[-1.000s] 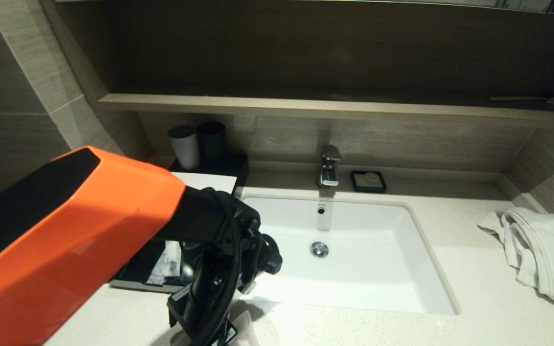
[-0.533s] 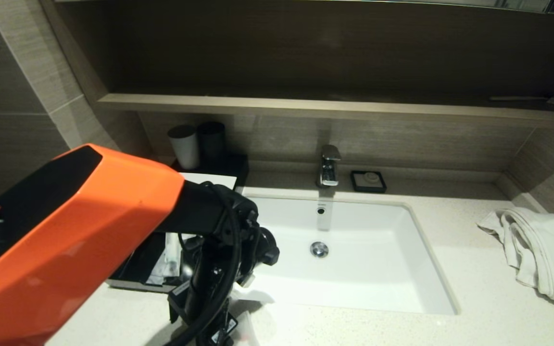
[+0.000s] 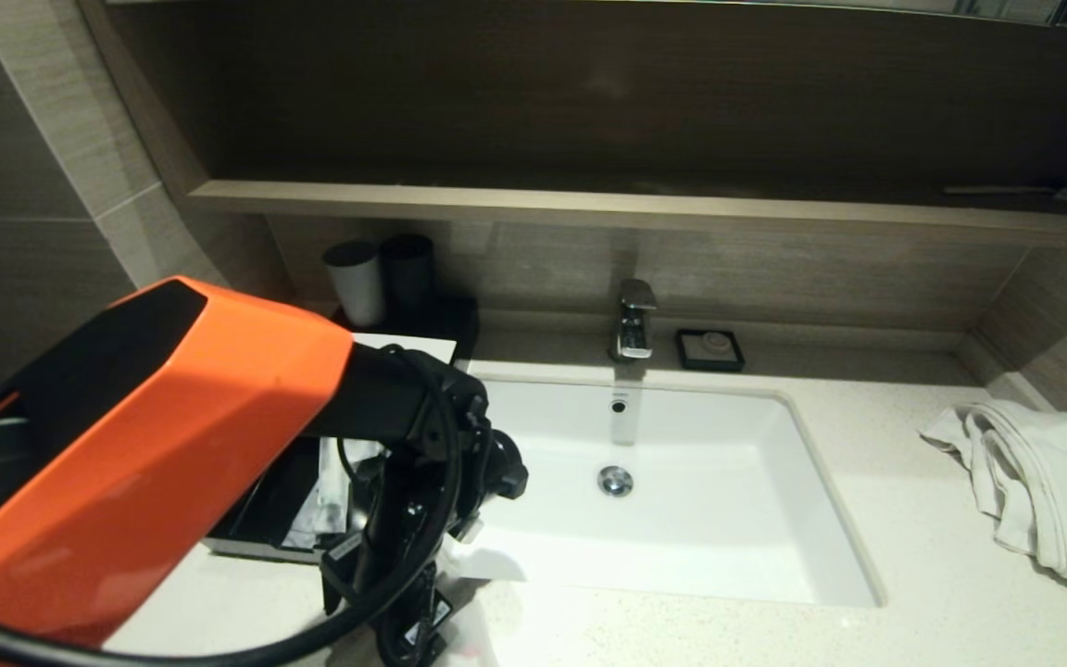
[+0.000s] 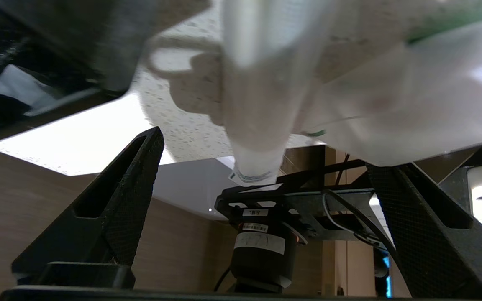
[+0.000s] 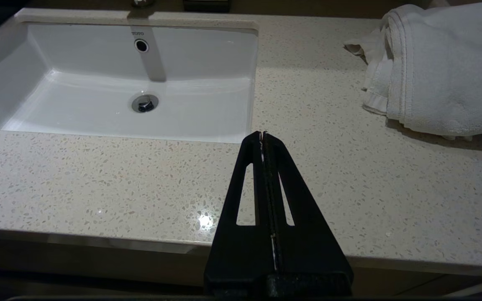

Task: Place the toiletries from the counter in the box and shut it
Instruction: Pick up the bathroom toiletry

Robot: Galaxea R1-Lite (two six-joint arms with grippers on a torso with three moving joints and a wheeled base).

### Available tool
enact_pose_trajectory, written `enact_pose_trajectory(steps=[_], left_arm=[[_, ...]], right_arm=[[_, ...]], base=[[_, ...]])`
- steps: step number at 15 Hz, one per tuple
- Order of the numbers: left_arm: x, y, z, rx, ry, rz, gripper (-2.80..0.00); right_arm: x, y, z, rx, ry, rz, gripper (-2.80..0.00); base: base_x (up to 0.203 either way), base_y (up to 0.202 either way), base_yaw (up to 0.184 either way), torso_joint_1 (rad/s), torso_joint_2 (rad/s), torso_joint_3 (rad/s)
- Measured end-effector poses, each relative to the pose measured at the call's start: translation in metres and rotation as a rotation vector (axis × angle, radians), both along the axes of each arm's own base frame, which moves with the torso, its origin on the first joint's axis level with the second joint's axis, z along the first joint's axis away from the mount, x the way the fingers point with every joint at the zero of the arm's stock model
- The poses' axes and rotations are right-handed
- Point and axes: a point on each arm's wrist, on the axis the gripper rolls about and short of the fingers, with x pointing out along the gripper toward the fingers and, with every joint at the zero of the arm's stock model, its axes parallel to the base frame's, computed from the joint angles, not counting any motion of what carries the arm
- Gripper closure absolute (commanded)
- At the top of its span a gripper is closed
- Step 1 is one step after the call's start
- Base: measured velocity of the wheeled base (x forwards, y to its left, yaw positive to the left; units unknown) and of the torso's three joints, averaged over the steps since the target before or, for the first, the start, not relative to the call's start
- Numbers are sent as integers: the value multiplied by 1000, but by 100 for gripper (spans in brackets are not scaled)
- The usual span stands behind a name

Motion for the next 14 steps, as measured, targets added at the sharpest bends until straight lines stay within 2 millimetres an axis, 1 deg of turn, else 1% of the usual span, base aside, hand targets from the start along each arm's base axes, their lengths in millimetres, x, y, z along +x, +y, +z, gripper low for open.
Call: enact_pose_trajectory(steps=[4, 14], left_arm=[[7, 9, -1, -5, 3, 33, -280], [8, 9, -2, -38, 30, 52, -280]], right_arm=[[0, 0, 0, 0, 0, 0, 0], [0, 0, 0, 0, 0, 0, 0]], base=[[0, 0, 0, 0, 0, 0], [0, 0, 0, 0, 0, 0]])
